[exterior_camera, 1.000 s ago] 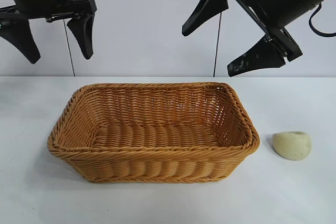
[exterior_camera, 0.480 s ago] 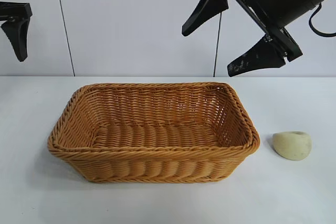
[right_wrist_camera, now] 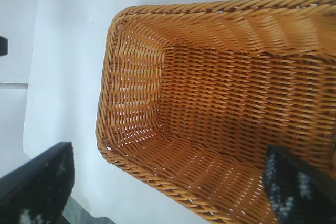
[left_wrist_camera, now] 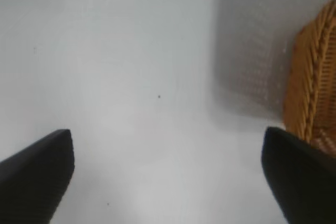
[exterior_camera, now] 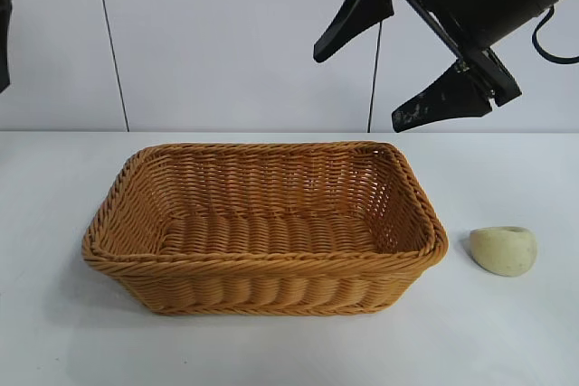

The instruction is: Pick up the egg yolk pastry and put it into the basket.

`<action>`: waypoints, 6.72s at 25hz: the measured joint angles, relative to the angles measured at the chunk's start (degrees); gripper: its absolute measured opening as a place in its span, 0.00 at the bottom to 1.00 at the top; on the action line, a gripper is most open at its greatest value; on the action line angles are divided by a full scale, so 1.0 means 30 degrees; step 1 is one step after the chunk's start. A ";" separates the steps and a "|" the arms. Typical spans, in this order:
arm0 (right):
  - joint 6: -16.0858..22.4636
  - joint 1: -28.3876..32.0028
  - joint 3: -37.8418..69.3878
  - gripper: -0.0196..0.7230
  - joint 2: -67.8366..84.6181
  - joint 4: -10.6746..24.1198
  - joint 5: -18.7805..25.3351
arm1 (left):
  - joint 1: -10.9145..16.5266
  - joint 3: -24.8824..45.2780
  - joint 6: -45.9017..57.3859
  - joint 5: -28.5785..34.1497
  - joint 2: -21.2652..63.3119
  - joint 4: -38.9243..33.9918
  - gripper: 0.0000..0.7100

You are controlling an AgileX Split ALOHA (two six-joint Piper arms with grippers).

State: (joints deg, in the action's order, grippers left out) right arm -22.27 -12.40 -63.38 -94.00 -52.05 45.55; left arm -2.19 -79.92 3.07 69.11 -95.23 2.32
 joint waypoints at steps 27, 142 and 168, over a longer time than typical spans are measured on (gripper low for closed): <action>0.0000 0.0000 0.0000 0.96 0.0000 0.0101 0.0294 | 0.0000 1.7015 -0.0252 -0.2570 2.4571 0.0001 0.98; 0.9293 -0.7086 -1.0537 0.15 -0.9094 1.4390 0.4024 | 0.0000 1.7038 -0.0252 -0.2622 3.1845 0.0059 0.98; 0.9835 -0.7146 -1.6622 0.95 -1.0472 1.6215 0.7871 | 0.0000 1.7038 -0.0252 -0.2628 3.1845 0.0059 0.98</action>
State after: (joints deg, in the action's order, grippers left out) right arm 7.23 -33.83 -113.25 -125.41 -3.40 69.16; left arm -2.19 -28.81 2.32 61.23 0.31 2.50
